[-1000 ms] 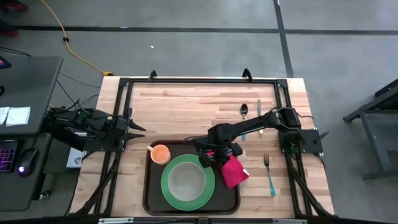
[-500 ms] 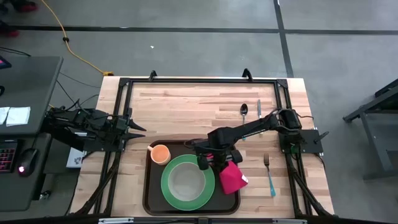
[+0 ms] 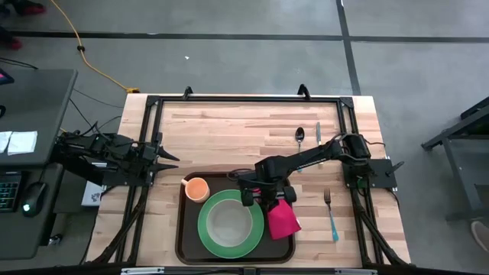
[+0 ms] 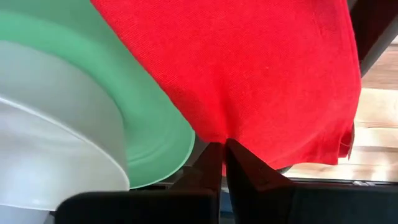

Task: Set up tray
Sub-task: Put the red napkin on the brown serving tray, then put the blue fork on the red napkin

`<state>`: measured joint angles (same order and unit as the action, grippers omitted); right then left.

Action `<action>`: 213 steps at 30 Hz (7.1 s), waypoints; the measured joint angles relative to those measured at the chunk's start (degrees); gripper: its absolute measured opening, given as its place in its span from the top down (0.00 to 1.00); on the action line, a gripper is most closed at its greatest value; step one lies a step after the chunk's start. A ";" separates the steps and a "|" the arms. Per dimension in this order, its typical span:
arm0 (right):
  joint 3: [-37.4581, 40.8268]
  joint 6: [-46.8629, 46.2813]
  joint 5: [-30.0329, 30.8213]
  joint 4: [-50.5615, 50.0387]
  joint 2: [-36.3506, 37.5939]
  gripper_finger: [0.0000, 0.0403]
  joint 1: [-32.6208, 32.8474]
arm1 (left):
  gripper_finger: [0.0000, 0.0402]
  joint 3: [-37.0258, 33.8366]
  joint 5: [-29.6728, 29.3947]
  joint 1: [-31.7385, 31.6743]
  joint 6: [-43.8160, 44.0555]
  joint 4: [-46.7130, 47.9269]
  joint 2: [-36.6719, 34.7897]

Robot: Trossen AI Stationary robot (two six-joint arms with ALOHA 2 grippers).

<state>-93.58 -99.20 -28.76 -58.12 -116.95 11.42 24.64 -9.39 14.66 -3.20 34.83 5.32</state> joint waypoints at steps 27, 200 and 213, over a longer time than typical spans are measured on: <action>10.08 -3.99 -0.60 13.07 0.07 1.00 -0.18 | 0.66 0.00 -0.02 0.00 0.01 -0.61 0.01; 9.97 31.16 30.22 -22.52 19.23 0.69 -22.34 | 0.66 0.02 3.76 0.00 0.46 -0.37 0.02; 9.97 31.32 30.91 -28.88 19.23 0.69 -22.21 | 0.66 0.02 0.11 0.00 0.44 -0.15 0.02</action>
<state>-83.61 -67.88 2.15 -87.00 -97.71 -10.79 24.67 -9.28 14.66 -2.76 34.68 5.34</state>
